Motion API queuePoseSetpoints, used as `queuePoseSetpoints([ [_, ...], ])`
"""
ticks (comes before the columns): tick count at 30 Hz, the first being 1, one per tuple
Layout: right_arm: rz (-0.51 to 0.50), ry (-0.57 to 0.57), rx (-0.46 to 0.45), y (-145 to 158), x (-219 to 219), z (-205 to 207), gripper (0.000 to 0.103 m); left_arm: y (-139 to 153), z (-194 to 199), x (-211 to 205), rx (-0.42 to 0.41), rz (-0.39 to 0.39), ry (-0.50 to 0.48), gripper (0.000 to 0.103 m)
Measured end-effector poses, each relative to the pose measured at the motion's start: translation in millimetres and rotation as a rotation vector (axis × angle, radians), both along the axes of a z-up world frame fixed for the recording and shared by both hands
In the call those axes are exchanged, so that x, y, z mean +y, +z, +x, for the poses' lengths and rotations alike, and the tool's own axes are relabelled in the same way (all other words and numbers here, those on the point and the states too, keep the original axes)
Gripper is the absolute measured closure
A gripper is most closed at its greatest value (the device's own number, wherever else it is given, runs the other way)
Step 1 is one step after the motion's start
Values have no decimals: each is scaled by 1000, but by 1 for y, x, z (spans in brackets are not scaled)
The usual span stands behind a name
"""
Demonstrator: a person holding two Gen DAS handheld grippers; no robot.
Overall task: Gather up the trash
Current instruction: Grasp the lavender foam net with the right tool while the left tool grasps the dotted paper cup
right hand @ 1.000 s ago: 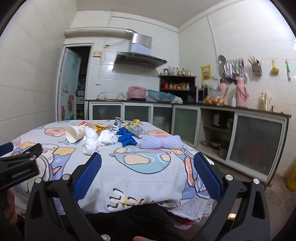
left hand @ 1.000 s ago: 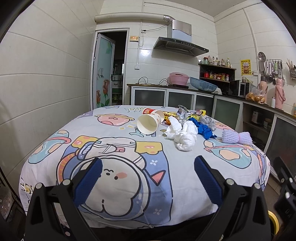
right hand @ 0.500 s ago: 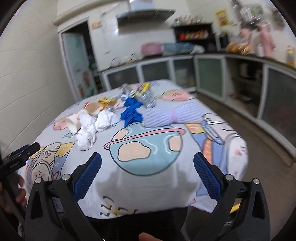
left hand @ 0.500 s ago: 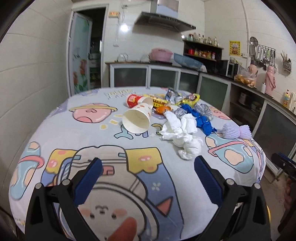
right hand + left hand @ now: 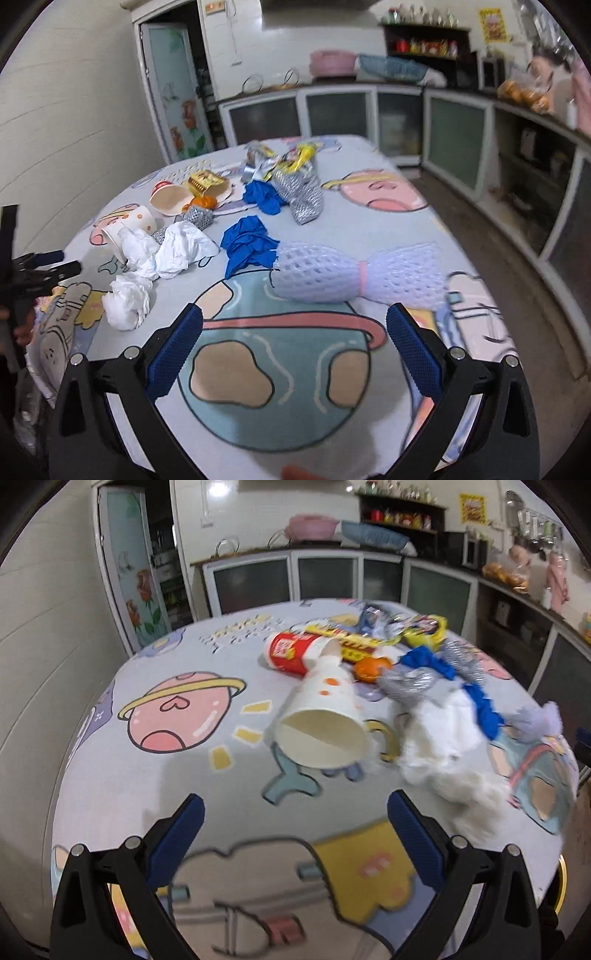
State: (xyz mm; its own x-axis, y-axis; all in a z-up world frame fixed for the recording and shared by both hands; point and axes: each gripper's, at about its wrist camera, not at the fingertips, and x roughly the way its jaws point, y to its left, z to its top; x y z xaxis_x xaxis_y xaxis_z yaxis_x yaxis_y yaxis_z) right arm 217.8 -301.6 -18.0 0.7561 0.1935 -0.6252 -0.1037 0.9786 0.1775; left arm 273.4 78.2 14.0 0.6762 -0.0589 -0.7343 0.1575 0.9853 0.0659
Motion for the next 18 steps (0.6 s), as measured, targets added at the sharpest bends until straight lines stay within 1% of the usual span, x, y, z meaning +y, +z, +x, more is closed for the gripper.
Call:
queuePoseSetpoints([
  [3, 17, -1, 28, -1, -7, 19, 8, -10, 25, 11, 51, -18, 14, 7],
  [6, -30, -22, 26, -1, -8, 30, 8, -16, 41, 18, 72, -21, 40, 7],
  [10, -128, 8, 40, -1, -7, 42, 8, -23, 60, 21, 91, 17, 33, 7],
  [12, -185, 50, 55, -2, -1, 48, 8, -27, 71, 18, 111, 31, 26, 7],
  [15, -263, 107, 67, -3, 9, 57, 8, -32, 81, 21, 134, 31, 30, 7],
  [18, -331, 157, 84, -4, 16, 64, 8, -37, 90, 19, 158, 53, 30, 7],
])
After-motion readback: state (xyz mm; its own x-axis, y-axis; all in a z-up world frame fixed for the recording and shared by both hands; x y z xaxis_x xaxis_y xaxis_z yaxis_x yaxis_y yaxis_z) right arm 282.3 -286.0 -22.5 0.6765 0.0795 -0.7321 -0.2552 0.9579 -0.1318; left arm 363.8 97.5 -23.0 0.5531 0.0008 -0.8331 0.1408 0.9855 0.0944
